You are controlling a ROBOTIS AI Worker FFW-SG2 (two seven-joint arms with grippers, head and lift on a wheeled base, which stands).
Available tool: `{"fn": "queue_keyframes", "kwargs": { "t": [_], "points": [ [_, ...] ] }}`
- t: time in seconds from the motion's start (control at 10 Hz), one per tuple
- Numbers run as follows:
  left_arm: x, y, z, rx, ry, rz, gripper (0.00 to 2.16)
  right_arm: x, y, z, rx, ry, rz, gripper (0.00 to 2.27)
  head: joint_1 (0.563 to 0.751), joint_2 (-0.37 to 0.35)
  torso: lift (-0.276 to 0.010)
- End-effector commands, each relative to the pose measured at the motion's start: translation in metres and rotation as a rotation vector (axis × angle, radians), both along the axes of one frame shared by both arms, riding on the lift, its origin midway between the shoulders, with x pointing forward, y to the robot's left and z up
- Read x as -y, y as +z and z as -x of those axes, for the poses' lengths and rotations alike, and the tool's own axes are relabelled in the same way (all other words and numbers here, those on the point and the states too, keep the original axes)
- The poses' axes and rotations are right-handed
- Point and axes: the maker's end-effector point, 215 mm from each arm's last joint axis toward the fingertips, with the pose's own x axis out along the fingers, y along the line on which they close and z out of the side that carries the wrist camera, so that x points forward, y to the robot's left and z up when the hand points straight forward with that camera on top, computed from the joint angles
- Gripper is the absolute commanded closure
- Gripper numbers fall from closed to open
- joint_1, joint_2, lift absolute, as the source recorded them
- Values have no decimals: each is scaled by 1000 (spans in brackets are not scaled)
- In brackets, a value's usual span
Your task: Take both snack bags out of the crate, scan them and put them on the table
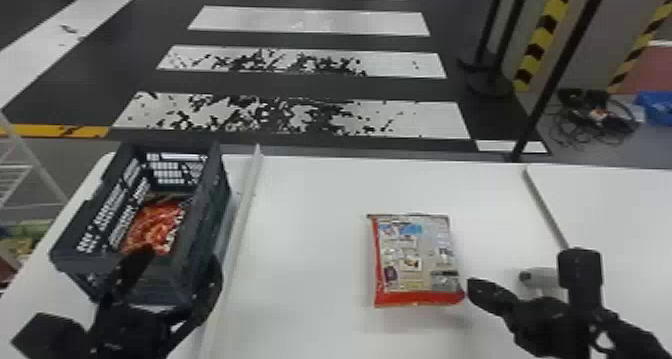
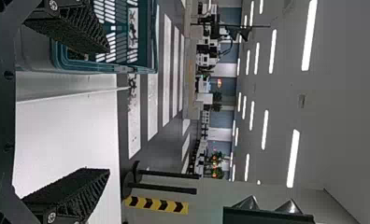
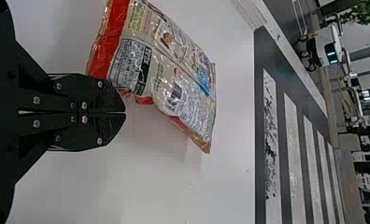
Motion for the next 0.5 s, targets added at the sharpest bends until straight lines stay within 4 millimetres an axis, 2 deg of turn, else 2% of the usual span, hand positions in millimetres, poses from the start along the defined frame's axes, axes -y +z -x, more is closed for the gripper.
{"fn": "queue_keyframes", "kwargs": {
  "t": [0.0,0.1,0.2,0.3,0.4],
  "points": [
    [0,-1,0,-1,0,0,87,2,0,2,-4,-2,1,2256,695,-2,-92],
    [0,-1,0,-1,1,0,87,10,6,-4,23,-34,17,2256,695,-2,-92],
    [-1,-2,0,-3,1,-1,87,21,20,-17,85,-95,66,2256,695,-4,-92],
    [-1,-2,0,-3,1,-1,87,12,45,-30,167,-105,43,2256,695,-23,-92],
    [0,0,-1,0,2,1,87,-1,60,-39,227,-101,35,2260,695,-28,-92]
  ]
}}
